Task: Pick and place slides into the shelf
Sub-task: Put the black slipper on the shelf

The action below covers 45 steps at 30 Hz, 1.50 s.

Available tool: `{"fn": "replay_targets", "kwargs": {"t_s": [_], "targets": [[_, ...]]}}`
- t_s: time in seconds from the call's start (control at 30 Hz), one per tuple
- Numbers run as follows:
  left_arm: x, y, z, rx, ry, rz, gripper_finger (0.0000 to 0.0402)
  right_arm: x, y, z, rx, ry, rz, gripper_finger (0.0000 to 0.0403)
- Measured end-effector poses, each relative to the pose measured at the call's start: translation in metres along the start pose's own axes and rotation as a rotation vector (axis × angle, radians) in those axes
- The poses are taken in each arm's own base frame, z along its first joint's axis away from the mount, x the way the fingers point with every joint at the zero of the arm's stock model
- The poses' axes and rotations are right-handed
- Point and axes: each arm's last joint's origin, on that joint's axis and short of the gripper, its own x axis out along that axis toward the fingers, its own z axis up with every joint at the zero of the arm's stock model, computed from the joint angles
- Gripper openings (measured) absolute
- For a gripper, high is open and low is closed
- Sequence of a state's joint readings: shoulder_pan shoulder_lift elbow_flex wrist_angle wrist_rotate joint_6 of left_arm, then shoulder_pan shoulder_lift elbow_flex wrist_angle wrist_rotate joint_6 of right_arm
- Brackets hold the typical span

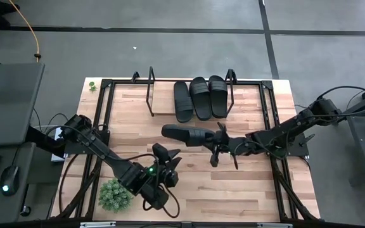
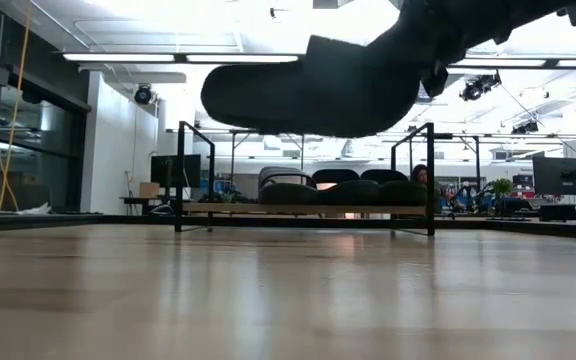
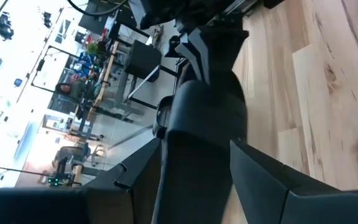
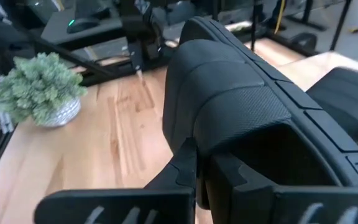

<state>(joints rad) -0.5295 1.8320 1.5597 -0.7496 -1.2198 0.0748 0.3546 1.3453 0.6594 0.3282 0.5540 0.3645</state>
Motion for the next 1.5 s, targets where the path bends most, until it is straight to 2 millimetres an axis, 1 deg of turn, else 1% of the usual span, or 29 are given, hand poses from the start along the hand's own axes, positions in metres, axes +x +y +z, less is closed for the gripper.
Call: {"fn": "replay_targets", "kwargs": {"t_s": [0.13,0.23,0.4,0.53,0.67,0.87,1.07,1.2,1.27,1.5], "targets": [[0.000,0.000,0.000,-0.001,-0.001,0.002,0.0175,0.000,-0.001,0.003,0.007,-0.041,-0.048,0.0000],[0.000,0.000,0.000,-0.001,-0.001,0.001,0.0175,-0.001,0.002,0.006,0.035,-0.080,-0.053,0.0000],[0.000,0.000,0.000,0.000,-0.001,-0.004,0.0175,-0.006,0.011,0.015,0.095,-0.171,0.010,0.0000],[0.000,0.000,0.000,0.023,-0.002,-0.005,0.0175,-0.012,0.019,0.022,0.110,-0.249,0.073,0.0000],[0.000,-0.001,0.000,0.039,-0.005,-0.042,0.0175,-0.016,0.023,0.030,0.130,-0.323,0.107,0.0000],[-0.004,-0.003,0.000,0.065,-0.012,-0.039,0.0175,-0.014,0.017,0.040,0.187,-0.394,0.112,0.0000],[-0.015,-0.005,0.001,0.111,-0.031,0.038,0.0175,-0.007,0.010,0.048,0.278,-0.470,0.175,0.0000],[-0.020,-0.015,0.004,0.176,-0.042,0.082,0.0175,0.004,0.009,0.047,0.353,-0.532,0.250,0.0000],[-0.018,-0.022,0.006,0.224,-0.040,0.114,0.0175,0.010,0.008,0.045,0.397,-0.574,0.277,0.0000],[-0.007,-0.054,0.005,0.492,0.028,0.261,0.0175,0.027,0.007,0.037,0.493,-0.651,0.340,0.0000]]}}
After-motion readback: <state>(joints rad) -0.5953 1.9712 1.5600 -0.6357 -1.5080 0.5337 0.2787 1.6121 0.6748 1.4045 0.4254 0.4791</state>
